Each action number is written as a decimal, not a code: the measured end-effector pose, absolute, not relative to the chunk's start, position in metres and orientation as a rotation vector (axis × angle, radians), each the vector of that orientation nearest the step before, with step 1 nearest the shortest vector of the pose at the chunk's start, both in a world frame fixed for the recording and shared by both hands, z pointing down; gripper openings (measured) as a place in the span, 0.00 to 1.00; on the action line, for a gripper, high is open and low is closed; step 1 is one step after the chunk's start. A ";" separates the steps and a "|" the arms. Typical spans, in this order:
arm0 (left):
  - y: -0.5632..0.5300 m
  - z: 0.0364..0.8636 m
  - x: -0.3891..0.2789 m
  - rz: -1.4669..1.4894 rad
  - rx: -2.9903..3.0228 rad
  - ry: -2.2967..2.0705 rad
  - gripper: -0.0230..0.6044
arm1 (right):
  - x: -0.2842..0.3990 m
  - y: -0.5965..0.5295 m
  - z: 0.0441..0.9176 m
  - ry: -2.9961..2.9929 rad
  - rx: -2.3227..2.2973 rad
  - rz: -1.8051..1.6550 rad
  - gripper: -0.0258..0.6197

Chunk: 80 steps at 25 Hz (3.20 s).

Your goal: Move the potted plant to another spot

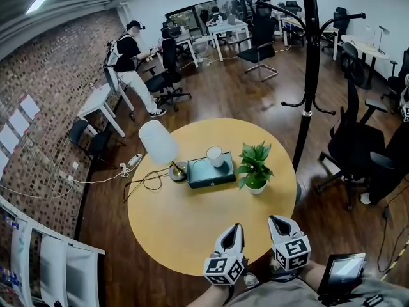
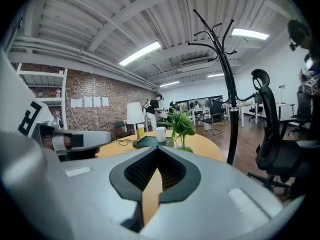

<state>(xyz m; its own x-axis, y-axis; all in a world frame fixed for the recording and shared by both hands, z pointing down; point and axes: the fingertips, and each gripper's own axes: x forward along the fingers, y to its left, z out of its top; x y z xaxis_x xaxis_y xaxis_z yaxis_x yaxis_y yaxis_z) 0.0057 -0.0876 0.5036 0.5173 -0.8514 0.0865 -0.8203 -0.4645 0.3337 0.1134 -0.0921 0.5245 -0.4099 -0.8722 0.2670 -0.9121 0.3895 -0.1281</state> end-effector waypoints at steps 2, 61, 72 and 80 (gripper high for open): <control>-0.104 0.509 0.004 -0.121 2.428 -1.388 0.04 | 0.113 -0.109 0.531 -2.475 1.614 0.376 0.05; -0.264 0.689 0.028 0.179 2.099 -1.537 0.04 | 0.116 -0.337 0.731 -2.487 1.080 0.271 0.90; -0.260 0.687 0.022 0.194 2.089 -1.570 0.04 | 0.113 -0.346 0.735 -2.512 1.078 0.265 0.81; -0.257 0.678 0.018 0.199 2.094 -1.591 0.04 | 0.113 -0.346 0.729 -2.530 1.092 0.280 0.80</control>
